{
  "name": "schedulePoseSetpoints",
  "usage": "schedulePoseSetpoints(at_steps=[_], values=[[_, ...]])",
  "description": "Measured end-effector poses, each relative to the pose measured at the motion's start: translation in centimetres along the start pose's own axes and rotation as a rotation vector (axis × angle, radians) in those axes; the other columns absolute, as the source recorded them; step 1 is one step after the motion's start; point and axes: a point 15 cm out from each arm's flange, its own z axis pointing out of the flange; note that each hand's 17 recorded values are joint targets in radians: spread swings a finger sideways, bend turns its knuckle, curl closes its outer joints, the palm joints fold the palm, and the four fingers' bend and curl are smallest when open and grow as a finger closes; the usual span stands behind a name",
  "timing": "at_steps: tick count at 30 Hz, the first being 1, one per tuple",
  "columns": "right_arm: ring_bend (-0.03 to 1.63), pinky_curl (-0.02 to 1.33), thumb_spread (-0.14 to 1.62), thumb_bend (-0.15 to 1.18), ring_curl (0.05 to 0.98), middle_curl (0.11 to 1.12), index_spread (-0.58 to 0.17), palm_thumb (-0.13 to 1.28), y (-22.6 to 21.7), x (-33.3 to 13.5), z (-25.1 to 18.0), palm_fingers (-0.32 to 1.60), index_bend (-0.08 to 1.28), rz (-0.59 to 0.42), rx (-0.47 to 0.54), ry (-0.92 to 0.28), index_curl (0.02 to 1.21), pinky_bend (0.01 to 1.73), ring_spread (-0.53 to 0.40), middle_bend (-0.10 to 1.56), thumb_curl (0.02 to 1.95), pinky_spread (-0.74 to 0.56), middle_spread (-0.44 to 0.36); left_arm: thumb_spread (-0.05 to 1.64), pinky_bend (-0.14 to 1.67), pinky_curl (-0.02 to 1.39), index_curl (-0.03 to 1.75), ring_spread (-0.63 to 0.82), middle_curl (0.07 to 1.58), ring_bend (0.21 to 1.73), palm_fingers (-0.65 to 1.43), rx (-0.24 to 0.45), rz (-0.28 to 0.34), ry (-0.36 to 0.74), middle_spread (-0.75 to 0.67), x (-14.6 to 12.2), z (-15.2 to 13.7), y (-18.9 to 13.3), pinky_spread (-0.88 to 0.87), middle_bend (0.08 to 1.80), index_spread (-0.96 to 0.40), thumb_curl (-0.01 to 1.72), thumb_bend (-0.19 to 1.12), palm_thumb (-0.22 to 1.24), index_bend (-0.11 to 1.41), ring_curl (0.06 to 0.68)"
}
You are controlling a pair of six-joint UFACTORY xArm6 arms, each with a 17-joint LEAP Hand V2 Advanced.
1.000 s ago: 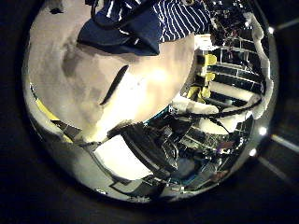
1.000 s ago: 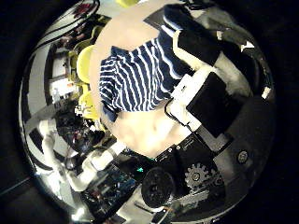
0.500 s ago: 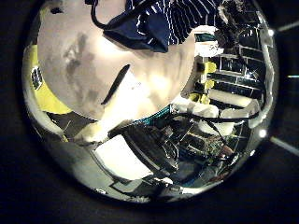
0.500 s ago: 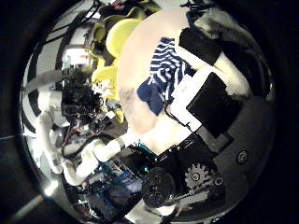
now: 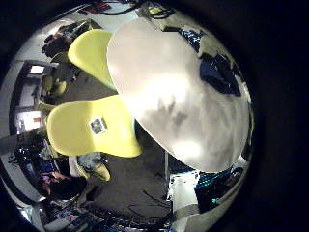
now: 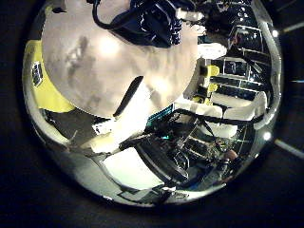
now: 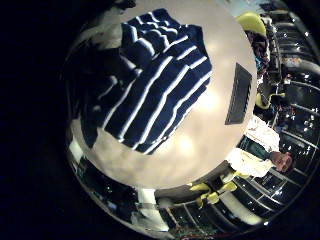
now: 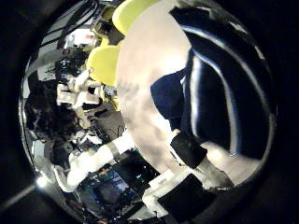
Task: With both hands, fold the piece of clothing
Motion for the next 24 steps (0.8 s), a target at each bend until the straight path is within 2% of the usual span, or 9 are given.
schedulePoseSetpoints(at_steps=[3,7,10,13,17,19,24], values=[[0.87,0.64,1.14,-0.02,0.426,0.43,-0.456,0.69,0.4,-0.8,-4.1,-0.09,0.15,-0.036,0.086,-0.042,0.45,0.94,0.082,0.35,0.52,0.23,-0.002,1.3,0.22,0.29,0.65,-0.12,0.42,0.63,0.45,-0.002,0.001,0.0,-0.24,0.2,0.0,0.0,0.06,0.19,-0.31,0.29,-0.01,0.28,0.22,0.184],[0.82,0.58,1.13,-0.02,0.383,0.4,-0.455,0.68,2.8,1.4,-9.9,-0.03,0.15,0.007,0.188,-0.061,0.4,0.89,0.143,0.31,0.51,0.34,0.013,1.31,0.2,0.29,0.65,-0.11,0.43,0.62,0.46,0.009,0.005,0.001,-0.23,0.8,-0.5,-0.1,0.07,0.2,-0.31,0.3,-0.01,0.31,0.22,0.18],[0.82,0.54,1.15,-0.02,0.363,0.39,-0.447,0.68,6.1,3.7,-12.4,0.05,0.18,0.058,0.201,-0.075,0.38,0.82,0.146,0.32,0.5,0.38,-0.032,1.32,0.19,0.28,0.66,-0.09,0.43,0.62,0.47,0.021,0.012,0.004,-0.22,2.0,-1.2,-0.6,0.08,0.2,-0.31,0.3,-0.01,0.33,0.23,0.178],[0.84,0.49,1.2,0.0,0.351,0.39,-0.427,0.74,9.8,5.7,-13.2,0.17,0.2,0.121,0.159,-0.097,0.38,0.73,0.113,0.35,0.5,0.41,-0.068,1.32,0.19,0.28,0.66,-0.08,0.43,0.61,0.47,0.021,0.015,0.003,-0.21,3.8,-1.8,-0.9,0.08,0.2,-0.31,0.3,-0.01,0.34,0.23,0.178],[0.84,0.45,1.26,0.01,0.347,0.4,-0.413,0.78,16.2,7.9,-12.7,0.24,0.2,0.217,0.044,-0.165,0.38,0.65,0.077,0.38,0.5,0.42,-0.056,1.32,0.18,0.27,0.66,-0.07,0.44,0.62,0.48,0.022,0.004,-0.001,-0.2,5.4,-2.5,-1.6,0.08,0.21,-0.31,0.3,-0.01,0.35,0.23,0.176],[0.84,0.44,1.29,0.01,0.345,0.4,-0.406,0.79,19.2,9.4,-11.4,0.25,0.19,0.261,0.005,-0.205,0.38,0.62,0.064,0.38,0.49,0.41,-0.042,1.32,0.19,0.27,0.66,-0.07,0.44,0.62,0.48,0.016,-0.005,-0.002,-0.2,6.2,-2.4,-2.0,0.09,0.21,-0.31,0.3,-0.01,0.35,0.24,0.176],[0.82,0.41,1.34,0.0,0.329,0.39,-0.392,0.79,23.5,9.2,-7.3,0.28,0.19,0.275,-0.058,-0.275,0.38,0.59,0.048,0.38,0.49,0.41,-0.027,1.32,0.19,0.26,0.66,-0.07,0.45,0.62,0.48,-0.001,-0.011,-0.002,-0.19,7.7,-2.3,-2.4,0.09,0.2,-0.31,0.3,-0.01,0.36,0.24,0.174]])
